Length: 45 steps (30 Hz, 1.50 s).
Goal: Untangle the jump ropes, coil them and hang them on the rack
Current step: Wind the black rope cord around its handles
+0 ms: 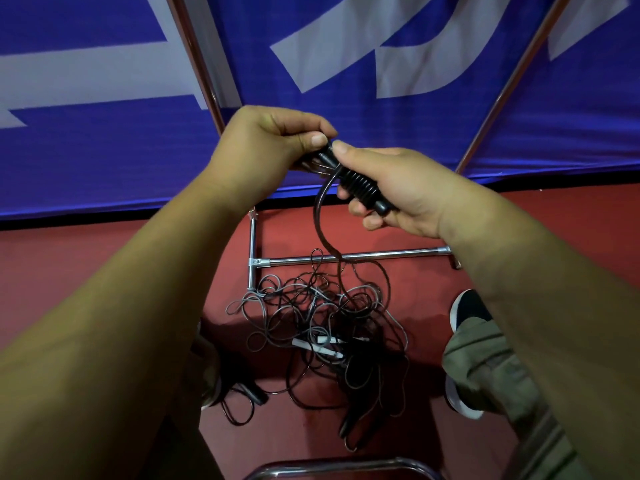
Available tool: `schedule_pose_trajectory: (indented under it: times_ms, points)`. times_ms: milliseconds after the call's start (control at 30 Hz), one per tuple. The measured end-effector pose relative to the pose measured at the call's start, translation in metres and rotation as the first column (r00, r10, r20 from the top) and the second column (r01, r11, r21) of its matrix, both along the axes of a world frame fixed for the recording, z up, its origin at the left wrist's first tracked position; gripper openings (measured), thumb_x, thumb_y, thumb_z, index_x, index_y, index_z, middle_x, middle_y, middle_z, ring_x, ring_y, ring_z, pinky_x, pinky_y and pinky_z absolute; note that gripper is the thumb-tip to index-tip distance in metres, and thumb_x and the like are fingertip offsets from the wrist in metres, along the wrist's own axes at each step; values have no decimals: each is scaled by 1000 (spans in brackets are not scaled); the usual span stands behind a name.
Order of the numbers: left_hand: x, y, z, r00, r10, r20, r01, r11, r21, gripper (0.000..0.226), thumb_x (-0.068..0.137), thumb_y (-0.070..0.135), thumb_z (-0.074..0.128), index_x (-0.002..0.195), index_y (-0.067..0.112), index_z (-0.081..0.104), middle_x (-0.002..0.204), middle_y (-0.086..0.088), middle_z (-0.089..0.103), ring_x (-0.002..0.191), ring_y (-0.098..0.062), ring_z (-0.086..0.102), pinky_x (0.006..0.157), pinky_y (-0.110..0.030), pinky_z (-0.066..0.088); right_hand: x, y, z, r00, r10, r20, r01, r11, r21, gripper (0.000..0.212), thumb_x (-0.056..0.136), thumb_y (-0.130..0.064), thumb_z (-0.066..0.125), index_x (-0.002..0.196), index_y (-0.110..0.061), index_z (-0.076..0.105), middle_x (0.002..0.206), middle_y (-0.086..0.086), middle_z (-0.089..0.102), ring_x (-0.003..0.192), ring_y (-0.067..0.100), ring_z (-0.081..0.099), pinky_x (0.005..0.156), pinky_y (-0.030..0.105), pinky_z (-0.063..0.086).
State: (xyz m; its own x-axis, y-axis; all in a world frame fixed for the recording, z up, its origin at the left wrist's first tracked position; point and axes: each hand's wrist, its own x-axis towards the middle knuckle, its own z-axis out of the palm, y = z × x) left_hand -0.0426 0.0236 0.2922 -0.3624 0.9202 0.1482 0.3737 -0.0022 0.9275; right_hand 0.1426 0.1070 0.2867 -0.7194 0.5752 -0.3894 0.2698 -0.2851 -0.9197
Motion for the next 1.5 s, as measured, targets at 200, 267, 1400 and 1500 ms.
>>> schedule_pose_trajectory:
  times_ms: [200,267,1400,1500]
  points:
    - [4,3,-5,999,37,-23,-38,999,-27,12,97,6,71,103,9,82,87,-8,81,84,-23,79,85,-32,63,0,3,4,992,30,121,-41,995,90,44,102,-58,62,119,-19,73,96,6,82,83,20,71,87,46,60]
    - [6,4,-6,998,43,-38,-44,998,-39,12,97,7,71,102,10,82,86,-6,81,82,-18,78,84,-30,63,0,3,4,992,12,126,-19,999,48,44,101,-59,64,119,-20,74,95,6,81,81,19,73,82,44,62]
    - [11,9,-10,916,21,400,81,968,-238,45,107,47,56,118,6,71,105,-17,75,101,-29,76,97,-44,61,0,13,5,995,32,96,-20,993,-118,48,104,-58,58,102,-10,66,71,0,56,51,8,36,42,19,26]
    - [3,6,-10,788,-95,609,442,776,-450,96,94,84,29,128,1,64,117,-20,69,98,-30,71,98,-42,53,1,17,4,996,-32,78,40,995,-97,48,104,-55,60,101,-8,67,70,1,56,51,9,36,41,20,25]
